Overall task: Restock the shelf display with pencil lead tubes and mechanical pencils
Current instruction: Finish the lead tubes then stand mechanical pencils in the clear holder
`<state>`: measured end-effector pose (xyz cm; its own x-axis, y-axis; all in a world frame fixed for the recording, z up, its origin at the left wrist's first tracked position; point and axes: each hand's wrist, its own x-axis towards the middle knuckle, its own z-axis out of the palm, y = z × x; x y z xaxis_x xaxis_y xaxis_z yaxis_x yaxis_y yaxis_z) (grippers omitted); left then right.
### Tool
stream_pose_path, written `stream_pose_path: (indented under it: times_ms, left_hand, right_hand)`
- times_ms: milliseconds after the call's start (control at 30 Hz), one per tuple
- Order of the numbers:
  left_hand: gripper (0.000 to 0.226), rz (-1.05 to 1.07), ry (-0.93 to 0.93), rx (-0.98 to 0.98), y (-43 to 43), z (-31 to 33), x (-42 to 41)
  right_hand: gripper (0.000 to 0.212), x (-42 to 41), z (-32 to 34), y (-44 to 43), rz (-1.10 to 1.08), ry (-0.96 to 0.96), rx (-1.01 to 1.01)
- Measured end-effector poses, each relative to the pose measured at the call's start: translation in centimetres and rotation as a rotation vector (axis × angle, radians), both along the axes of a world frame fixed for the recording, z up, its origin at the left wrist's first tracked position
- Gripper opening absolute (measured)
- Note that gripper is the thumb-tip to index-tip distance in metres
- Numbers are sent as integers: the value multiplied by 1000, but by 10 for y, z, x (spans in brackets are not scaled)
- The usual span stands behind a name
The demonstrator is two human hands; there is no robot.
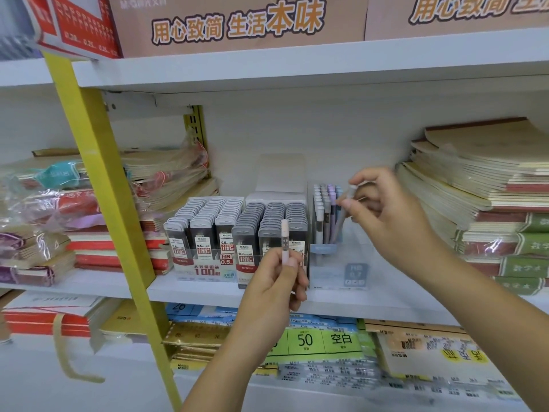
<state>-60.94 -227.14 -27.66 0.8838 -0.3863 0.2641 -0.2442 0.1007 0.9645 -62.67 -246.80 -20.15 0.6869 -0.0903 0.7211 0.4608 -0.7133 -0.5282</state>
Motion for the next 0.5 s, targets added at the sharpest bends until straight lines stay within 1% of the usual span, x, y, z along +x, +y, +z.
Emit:
stream_pose_path:
  times_ms: [100, 300, 433, 500]
  left_hand:
    - [21, -5, 3, -14, 1, 0, 0]
    - [21, -20, -4, -26, 3, 1, 0]
    - [19, -33, -17, -31, 3, 2, -1]
    - [17, -33, -13, -38, 3, 3, -1]
  right_hand:
    - [29, 4, -8, 2, 21, 30, -34]
    - [33, 9, -6, 1, 32, 58, -34]
    - [30, 15, -8, 1, -16, 118, -49]
    - [30, 17, -8, 1, -75, 103, -103]
